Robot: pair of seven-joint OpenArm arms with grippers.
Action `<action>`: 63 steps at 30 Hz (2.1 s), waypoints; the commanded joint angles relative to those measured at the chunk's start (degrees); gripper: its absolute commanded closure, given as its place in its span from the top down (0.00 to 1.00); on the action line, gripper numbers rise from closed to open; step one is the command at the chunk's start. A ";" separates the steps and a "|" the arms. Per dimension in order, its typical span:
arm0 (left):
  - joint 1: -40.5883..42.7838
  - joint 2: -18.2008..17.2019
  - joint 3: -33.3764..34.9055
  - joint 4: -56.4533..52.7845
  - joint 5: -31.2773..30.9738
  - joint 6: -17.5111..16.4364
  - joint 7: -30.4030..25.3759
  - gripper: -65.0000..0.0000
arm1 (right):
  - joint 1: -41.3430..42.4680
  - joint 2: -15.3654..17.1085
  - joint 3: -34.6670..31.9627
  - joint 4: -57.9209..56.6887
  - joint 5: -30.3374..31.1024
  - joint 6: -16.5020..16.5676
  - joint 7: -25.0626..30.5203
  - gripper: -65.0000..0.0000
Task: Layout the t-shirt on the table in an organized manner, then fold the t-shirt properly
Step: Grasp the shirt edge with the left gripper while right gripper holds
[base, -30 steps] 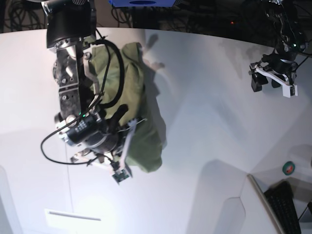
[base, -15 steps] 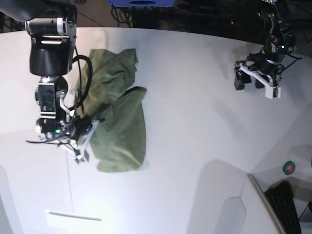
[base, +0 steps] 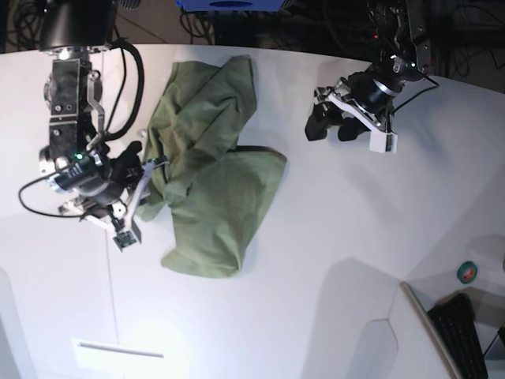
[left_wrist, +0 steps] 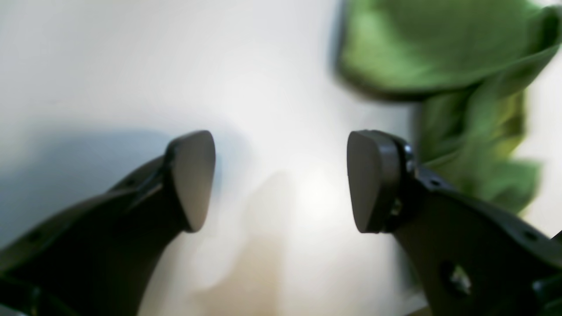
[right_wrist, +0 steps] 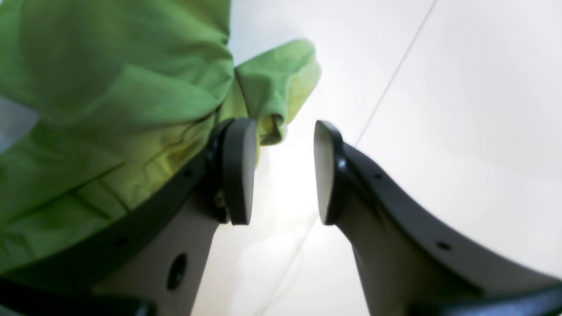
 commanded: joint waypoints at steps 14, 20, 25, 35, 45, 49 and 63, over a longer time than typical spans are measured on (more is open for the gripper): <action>-10.26 -0.50 9.29 -15.51 -11.08 5.84 -1.18 0.68 | -12.59 2.66 0.77 8.96 -0.46 -0.19 7.10 0.33; -14.57 -0.33 12.63 -22.72 -11.16 6.72 -1.36 0.68 | -15.23 2.57 2.26 9.05 -0.28 -0.19 7.19 0.33; -17.73 1.43 13.43 -27.47 -11.08 6.72 -1.45 0.67 | -19.54 0.29 3.58 9.05 -0.20 -0.19 9.03 0.33; -15.80 -3.23 12.90 -20.26 -11.08 6.72 -1.09 0.00 | -25.16 -1.91 8.95 6.67 22.05 -0.10 3.85 0.34; -13.43 -7.18 13.34 -16.13 -11.16 10.06 -1.01 0.00 | -23.93 0.29 -0.29 -3.44 22.92 -0.19 3.14 0.34; -13.34 -7.09 13.34 -16.13 -11.16 10.06 -1.01 0.00 | -23.93 0.29 -3.10 -4.40 23.01 -0.19 3.23 0.34; -13.25 -6.66 13.43 -15.42 -11.16 10.15 -0.92 0.00 | -15.23 1.87 -10.22 -21.11 23.01 -0.19 11.50 0.14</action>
